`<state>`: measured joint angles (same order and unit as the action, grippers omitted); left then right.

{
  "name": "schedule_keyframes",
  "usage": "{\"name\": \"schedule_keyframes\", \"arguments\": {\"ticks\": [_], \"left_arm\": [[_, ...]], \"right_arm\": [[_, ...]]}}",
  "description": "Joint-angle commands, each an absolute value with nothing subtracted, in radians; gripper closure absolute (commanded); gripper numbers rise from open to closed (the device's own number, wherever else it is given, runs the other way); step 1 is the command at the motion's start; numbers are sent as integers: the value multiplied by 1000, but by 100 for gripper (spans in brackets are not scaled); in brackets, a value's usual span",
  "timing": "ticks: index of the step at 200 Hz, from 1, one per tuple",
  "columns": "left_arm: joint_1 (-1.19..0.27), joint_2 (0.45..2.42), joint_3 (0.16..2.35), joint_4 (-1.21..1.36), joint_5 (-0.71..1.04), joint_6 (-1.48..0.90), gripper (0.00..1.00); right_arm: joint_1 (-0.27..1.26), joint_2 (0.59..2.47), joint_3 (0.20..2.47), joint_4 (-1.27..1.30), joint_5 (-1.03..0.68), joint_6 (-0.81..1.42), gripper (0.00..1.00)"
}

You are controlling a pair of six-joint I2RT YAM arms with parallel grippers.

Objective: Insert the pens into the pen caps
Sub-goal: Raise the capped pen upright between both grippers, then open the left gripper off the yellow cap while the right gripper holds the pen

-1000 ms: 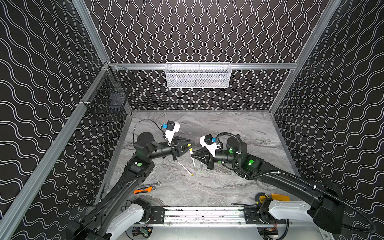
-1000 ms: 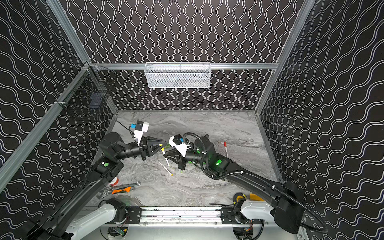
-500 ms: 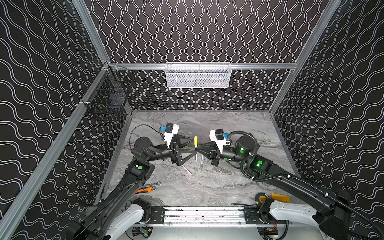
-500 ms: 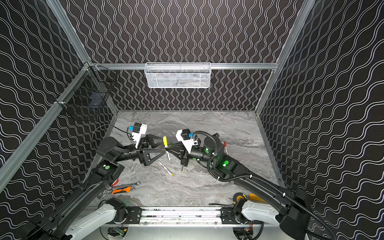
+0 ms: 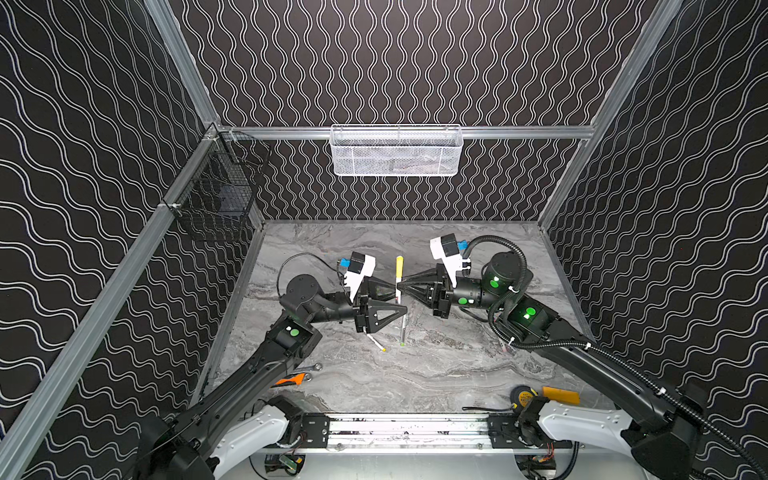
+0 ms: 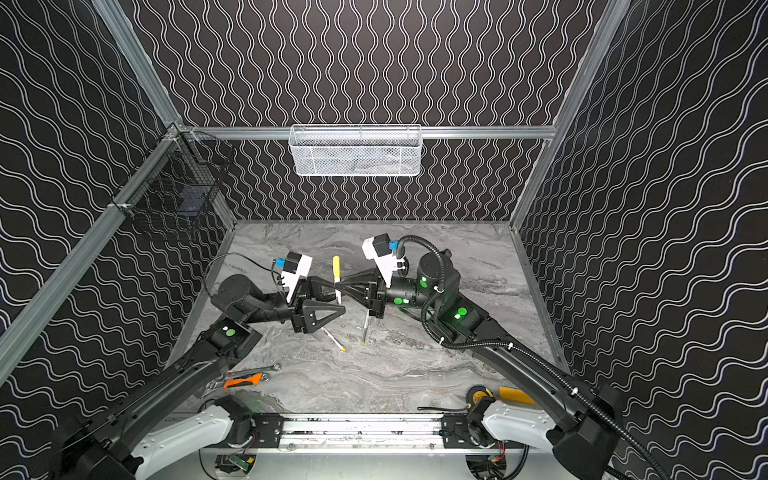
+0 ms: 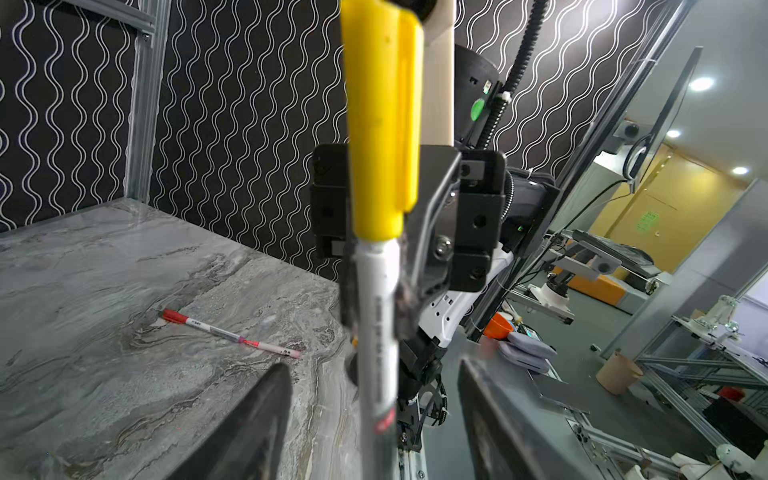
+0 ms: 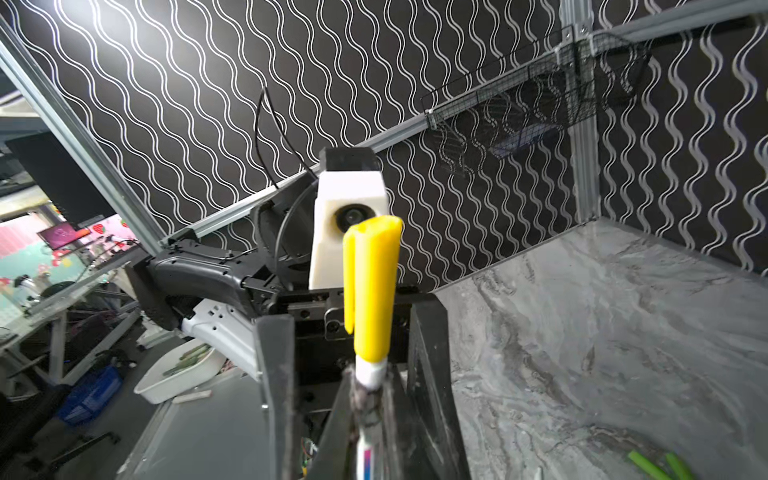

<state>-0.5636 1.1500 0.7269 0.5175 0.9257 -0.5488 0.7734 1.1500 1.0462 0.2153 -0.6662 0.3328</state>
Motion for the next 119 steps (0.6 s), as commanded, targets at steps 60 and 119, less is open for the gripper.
{"name": "schedule_keyframes", "arguments": {"ticks": [60, 119], "left_arm": [[-571, 1170, 729, 560, 930, -512, 100], [-571, 1192, 730, 518, 929, -496, 100]], "right_arm": [[687, 1170, 1036, 303, -846, 513, 78], [633, 1185, 1118, 257, -887, 485, 39]]}}
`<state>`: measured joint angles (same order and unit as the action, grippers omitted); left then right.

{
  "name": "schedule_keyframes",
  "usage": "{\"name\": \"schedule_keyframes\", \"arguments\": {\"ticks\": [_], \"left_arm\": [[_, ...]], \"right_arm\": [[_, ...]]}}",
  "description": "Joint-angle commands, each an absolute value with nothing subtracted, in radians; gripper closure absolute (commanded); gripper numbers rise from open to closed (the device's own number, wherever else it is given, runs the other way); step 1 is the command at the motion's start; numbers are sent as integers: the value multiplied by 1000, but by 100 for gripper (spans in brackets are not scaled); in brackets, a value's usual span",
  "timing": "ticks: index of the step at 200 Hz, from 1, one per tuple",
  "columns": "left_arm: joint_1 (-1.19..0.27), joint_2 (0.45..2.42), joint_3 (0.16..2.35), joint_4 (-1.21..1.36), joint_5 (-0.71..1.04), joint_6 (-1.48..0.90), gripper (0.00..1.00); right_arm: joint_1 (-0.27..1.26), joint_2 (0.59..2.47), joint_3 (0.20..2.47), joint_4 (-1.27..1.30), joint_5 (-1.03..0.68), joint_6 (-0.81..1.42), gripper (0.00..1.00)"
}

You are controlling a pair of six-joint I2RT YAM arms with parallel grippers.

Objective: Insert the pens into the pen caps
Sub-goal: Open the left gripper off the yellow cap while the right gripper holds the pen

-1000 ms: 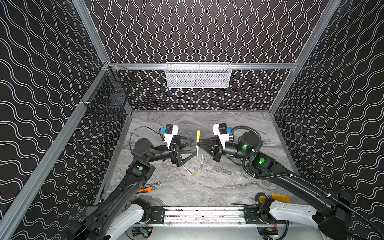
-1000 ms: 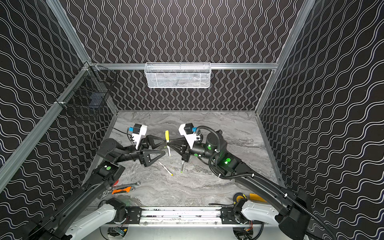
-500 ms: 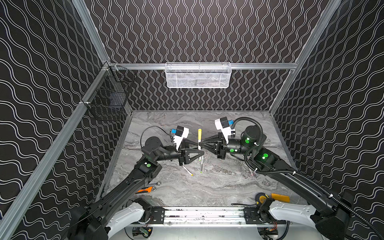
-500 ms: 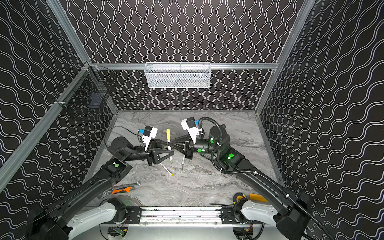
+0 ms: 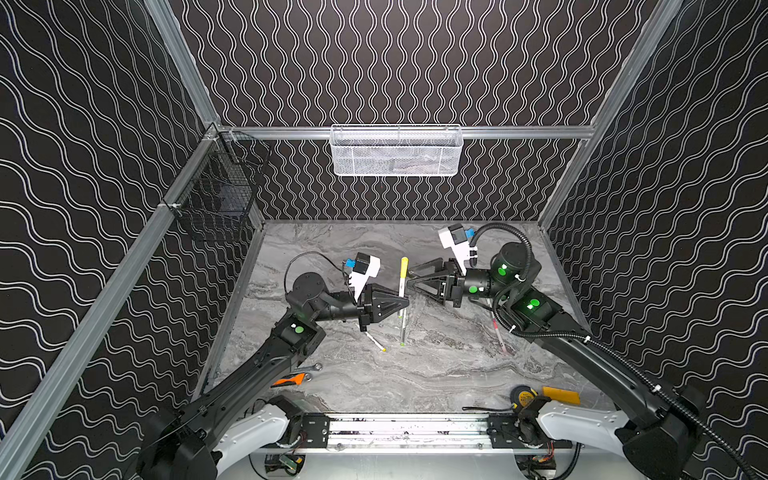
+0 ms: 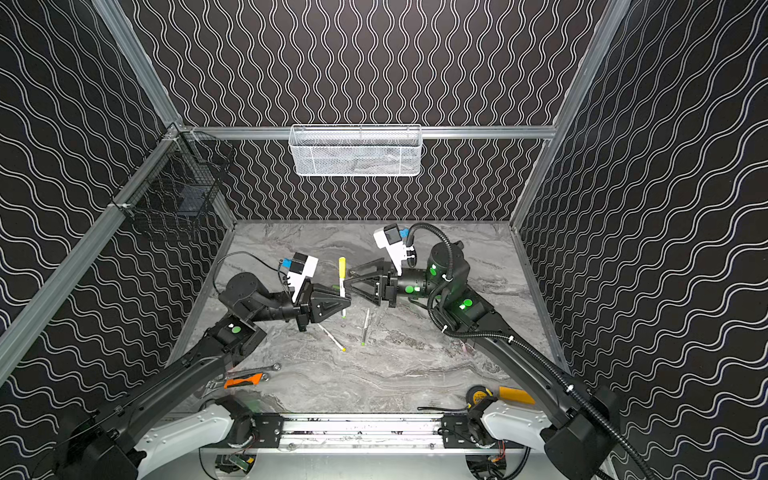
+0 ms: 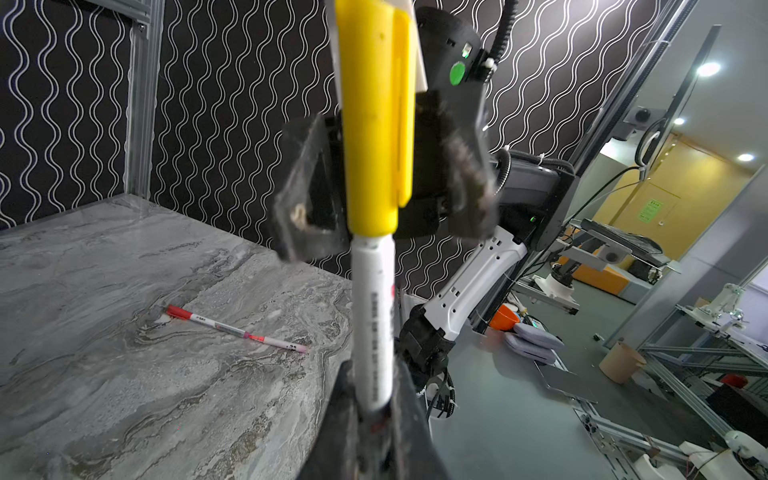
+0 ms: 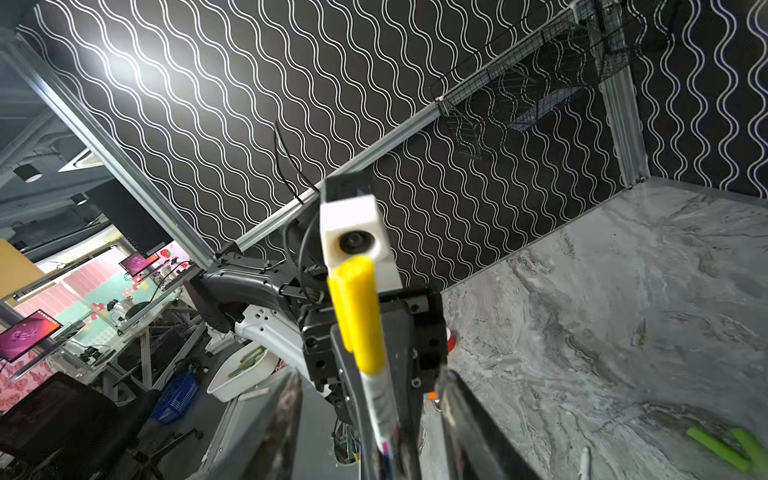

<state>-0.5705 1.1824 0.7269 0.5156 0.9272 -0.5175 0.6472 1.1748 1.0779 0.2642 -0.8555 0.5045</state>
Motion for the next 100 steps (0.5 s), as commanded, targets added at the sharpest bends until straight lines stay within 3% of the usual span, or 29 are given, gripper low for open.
{"name": "schedule_keyframes", "arguments": {"ticks": [1, 69, 100], "left_arm": [[-572, 1193, 729, 517, 929, -497, 100], [-573, 1198, 738, 452, 921, -457, 100], [-575, 1196, 743, 423, 905, -438, 100]], "right_arm": [[633, 1186, 1120, 256, -887, 483, 39], [604, 1289, 1215, 276, -929, 486, 42], [604, 1322, 1221, 319, -951, 513, 54]]}}
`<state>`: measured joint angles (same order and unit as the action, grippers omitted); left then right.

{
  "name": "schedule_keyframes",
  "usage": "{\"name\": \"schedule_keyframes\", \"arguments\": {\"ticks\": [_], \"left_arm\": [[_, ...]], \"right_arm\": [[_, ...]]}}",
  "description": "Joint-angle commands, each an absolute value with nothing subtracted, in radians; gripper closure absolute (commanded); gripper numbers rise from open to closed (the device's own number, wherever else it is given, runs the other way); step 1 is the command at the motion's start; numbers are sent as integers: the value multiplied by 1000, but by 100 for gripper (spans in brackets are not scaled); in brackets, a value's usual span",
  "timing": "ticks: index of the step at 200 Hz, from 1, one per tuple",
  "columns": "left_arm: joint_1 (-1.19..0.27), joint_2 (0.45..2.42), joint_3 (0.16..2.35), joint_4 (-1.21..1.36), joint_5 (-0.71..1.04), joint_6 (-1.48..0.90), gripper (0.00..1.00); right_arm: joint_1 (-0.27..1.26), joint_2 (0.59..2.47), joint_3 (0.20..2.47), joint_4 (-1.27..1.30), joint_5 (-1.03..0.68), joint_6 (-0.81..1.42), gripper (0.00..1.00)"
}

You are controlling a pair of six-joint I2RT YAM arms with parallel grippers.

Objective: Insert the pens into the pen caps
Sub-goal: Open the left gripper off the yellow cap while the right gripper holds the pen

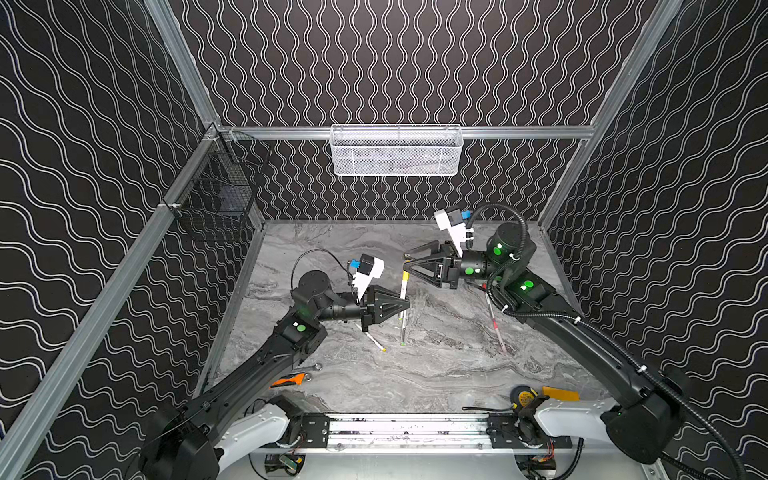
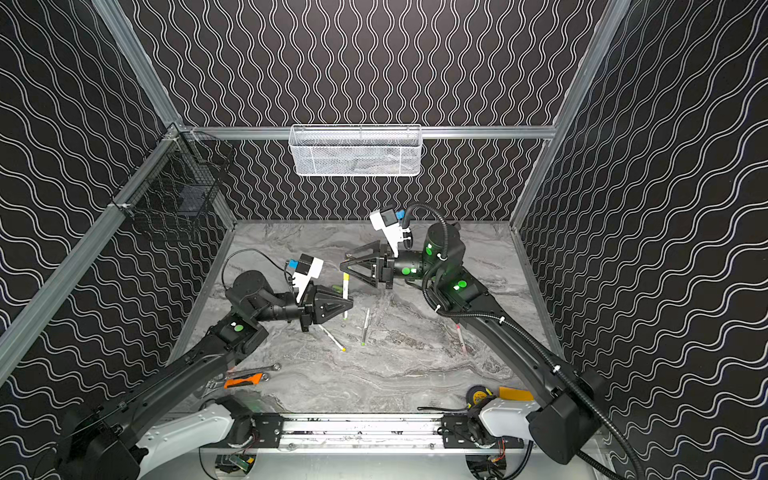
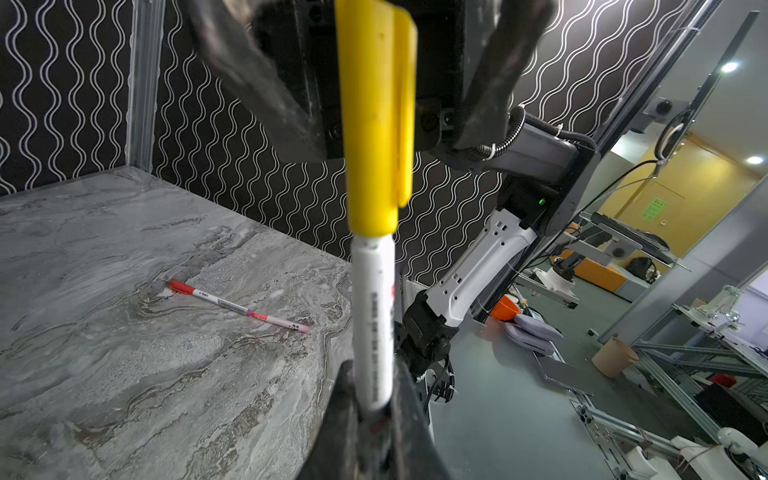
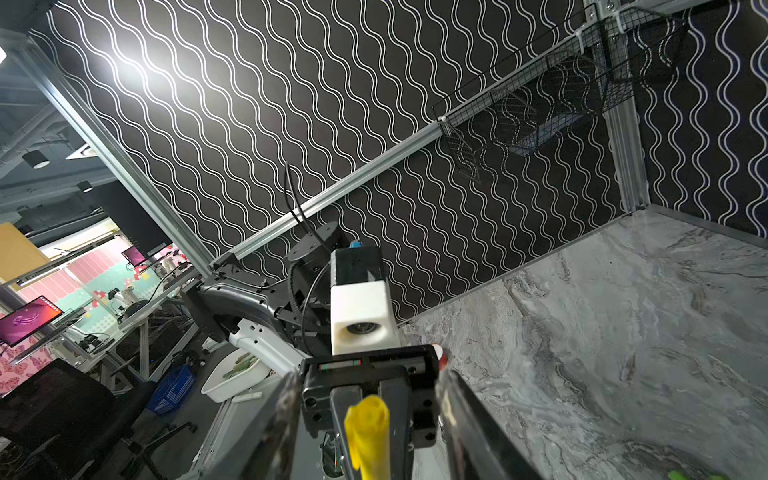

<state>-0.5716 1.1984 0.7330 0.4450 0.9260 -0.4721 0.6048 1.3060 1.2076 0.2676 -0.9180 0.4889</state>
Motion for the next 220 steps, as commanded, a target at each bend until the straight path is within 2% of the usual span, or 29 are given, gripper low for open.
{"name": "schedule_keyframes", "arguments": {"ticks": [1, 26, 55, 116, 220], "left_arm": [[-575, 1196, 742, 423, 904, -437, 100], [-575, 1193, 746, 410, 882, -426, 100], [-574, 1204, 755, 417, 878, -429, 100], [-574, 1203, 772, 441, 857, -437, 100], [-573, 1226, 911, 448, 801, -356, 100]], "right_arm": [[604, 1323, 1221, 320, -951, 513, 54], [604, 1324, 1202, 345, -951, 532, 65], [604, 1316, 1177, 356, -957, 541, 84], [614, 1292, 1109, 351, -948, 551, 100], [692, 1236, 853, 327, -872, 606, 100]]}}
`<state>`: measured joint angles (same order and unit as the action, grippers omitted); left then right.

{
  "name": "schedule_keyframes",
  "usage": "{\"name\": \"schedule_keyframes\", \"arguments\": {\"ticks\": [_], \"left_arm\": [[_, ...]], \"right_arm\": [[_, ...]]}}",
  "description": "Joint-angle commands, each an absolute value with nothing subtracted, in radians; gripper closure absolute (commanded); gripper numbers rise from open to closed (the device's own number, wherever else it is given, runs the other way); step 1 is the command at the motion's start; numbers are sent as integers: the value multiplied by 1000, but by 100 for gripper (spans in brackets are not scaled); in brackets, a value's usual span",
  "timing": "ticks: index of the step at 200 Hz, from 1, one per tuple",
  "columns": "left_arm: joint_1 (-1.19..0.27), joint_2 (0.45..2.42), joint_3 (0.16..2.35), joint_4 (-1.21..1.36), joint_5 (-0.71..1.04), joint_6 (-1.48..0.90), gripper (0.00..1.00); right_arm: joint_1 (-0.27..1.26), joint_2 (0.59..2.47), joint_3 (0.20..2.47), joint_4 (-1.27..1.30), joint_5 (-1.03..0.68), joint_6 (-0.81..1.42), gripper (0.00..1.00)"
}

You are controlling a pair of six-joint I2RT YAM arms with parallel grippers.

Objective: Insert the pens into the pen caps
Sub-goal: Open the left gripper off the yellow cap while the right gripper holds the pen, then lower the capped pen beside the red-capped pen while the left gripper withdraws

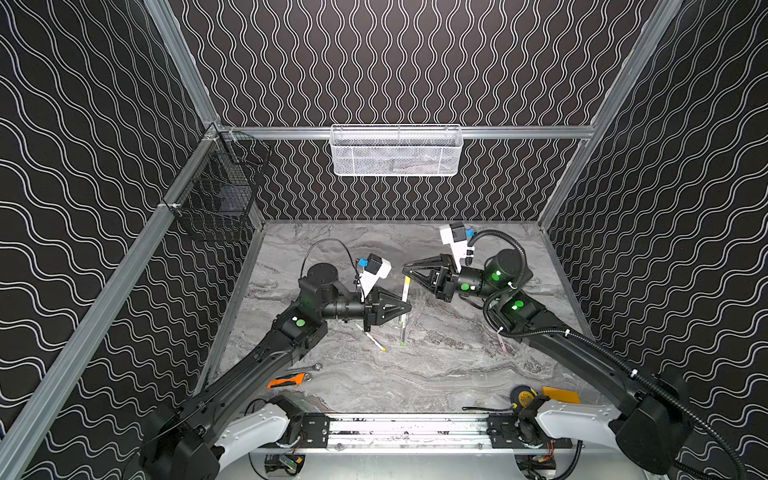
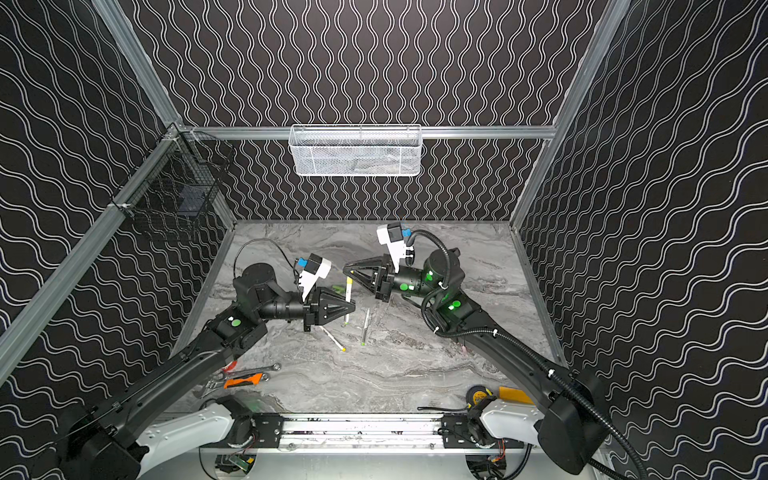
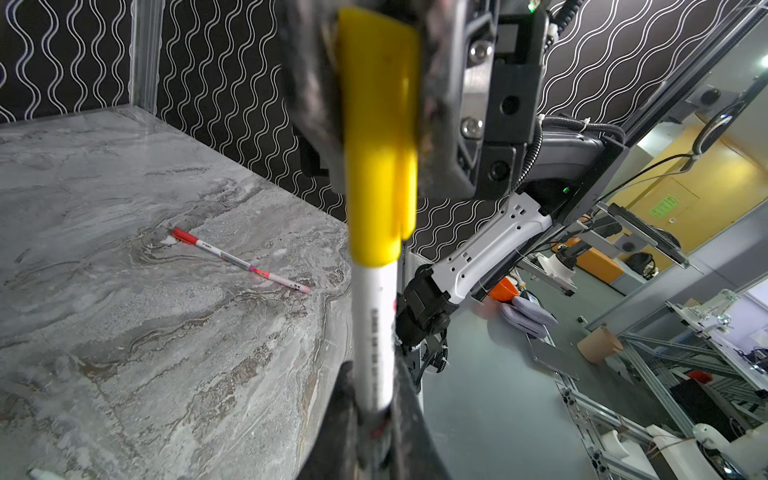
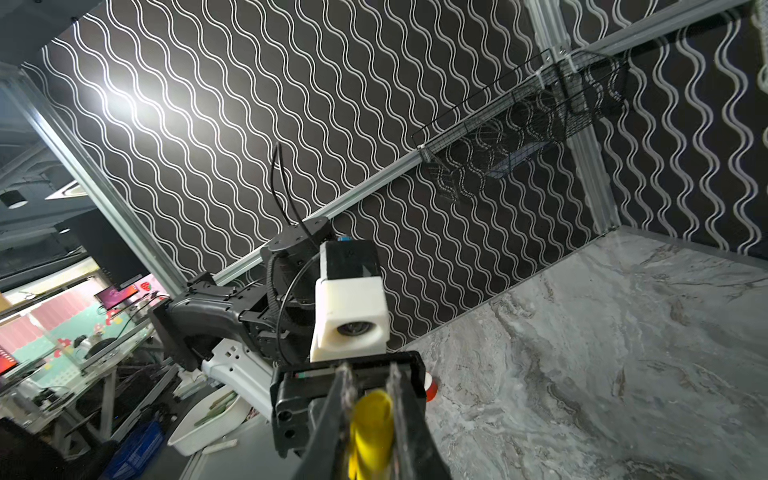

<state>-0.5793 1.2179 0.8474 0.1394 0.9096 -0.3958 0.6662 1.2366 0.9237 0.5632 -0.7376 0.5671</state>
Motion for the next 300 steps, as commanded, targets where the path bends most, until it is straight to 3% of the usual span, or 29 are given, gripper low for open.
{"name": "schedule_keyframes", "arguments": {"ticks": [1, 43, 59, 72, 91, 139, 193, 241, 300], "left_arm": [[-573, 1227, 913, 448, 800, -354, 100], [-574, 1267, 915, 490, 824, -402, 100], [-572, 1256, 884, 513, 826, -439, 78], [-574, 1233, 854, 514, 834, -461, 40], [-573, 1163, 803, 445, 801, -458, 2], [-572, 925, 720, 151, 693, -372, 1], [-572, 824, 744, -44, 664, -301, 1], [-573, 788, 735, -67, 648, -295, 1], [-574, 799, 730, -49, 658, -300, 1]], "right_arm": [[692, 1235, 850, 327, -872, 607, 100], [663, 1190, 878, 226, -785, 563, 100], [611, 1193, 919, 163, -768, 539, 100], [552, 1203, 941, 127, -766, 521, 100], [450, 1236, 980, 30, -748, 449, 100], [248, 1485, 1177, -377, -507, 163, 100], [212, 1854, 1417, -607, -165, 44, 100], [190, 2019, 1497, -669, -61, 22, 100], [159, 2038, 1479, -675, -32, 12, 90]]}}
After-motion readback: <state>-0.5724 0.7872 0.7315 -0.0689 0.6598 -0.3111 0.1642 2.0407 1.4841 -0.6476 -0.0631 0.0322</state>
